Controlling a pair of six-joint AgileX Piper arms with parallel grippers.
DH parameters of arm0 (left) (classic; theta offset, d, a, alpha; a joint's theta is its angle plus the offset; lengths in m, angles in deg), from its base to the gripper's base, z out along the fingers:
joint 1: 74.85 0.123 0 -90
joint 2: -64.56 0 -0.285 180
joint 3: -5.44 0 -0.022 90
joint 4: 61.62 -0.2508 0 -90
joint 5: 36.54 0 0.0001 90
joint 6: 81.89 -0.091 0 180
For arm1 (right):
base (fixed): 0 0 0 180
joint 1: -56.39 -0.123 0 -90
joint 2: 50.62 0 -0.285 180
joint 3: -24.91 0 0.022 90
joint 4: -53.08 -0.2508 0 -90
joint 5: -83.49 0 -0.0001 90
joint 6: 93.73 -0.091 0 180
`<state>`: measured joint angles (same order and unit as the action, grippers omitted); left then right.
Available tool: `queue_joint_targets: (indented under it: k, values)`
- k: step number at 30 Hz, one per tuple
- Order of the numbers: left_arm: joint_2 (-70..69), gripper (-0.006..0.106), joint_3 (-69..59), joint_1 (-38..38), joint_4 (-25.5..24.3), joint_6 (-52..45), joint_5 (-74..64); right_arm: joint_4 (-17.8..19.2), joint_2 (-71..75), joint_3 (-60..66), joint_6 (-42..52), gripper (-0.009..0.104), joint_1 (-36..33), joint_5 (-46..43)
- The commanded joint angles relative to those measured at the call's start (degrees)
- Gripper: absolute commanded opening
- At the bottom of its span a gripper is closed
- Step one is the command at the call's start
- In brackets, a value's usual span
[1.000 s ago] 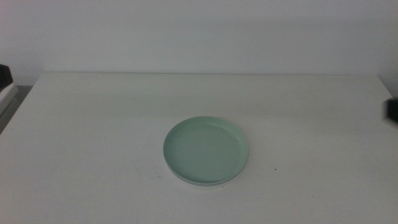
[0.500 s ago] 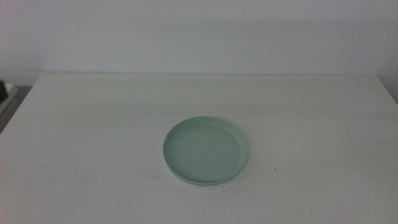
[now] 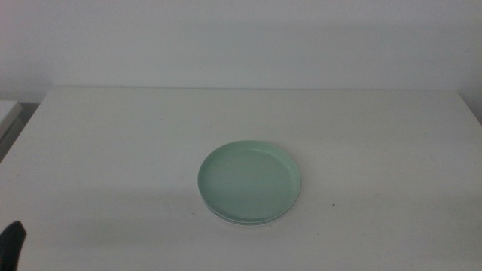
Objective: Stack the three bowls on top of each other.
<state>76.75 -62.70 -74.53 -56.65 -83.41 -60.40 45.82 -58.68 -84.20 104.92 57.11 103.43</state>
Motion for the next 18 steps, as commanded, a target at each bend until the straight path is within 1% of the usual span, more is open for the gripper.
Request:
queue_joint_targets:
  k: [1,4,8,12,14,18]
  values:
    - [-3.43,0.094,-1.64,-0.40,-0.29,-0.04,5.47,0.75,0.27,2.32,0.25,0.092,0.48,-0.69]
    - [-4.40,0.094,-3.03,-0.40,-0.29,-0.04,5.47,1.24,0.27,4.79,0.25,0.092,0.48,-2.53]
    - [-4.40,0.094,-7.13,-0.40,-0.29,-0.04,6.80,1.01,0.27,6.33,0.25,0.092,0.48,-7.04]
    - [-4.40,0.094,-9.07,-0.40,-0.29,-0.04,8.75,1.14,0.27,6.33,0.25,0.092,0.48,-7.85]
    - [-4.40,0.094,-9.07,-0.40,-0.29,-0.04,6.35,1.14,0.27,6.33,0.25,0.092,0.48,-8.53]
    - [-4.40,0.094,-9.07,-0.40,-0.29,-0.04,7.53,1.14,0.27,6.33,0.25,0.092,0.48,-8.53]
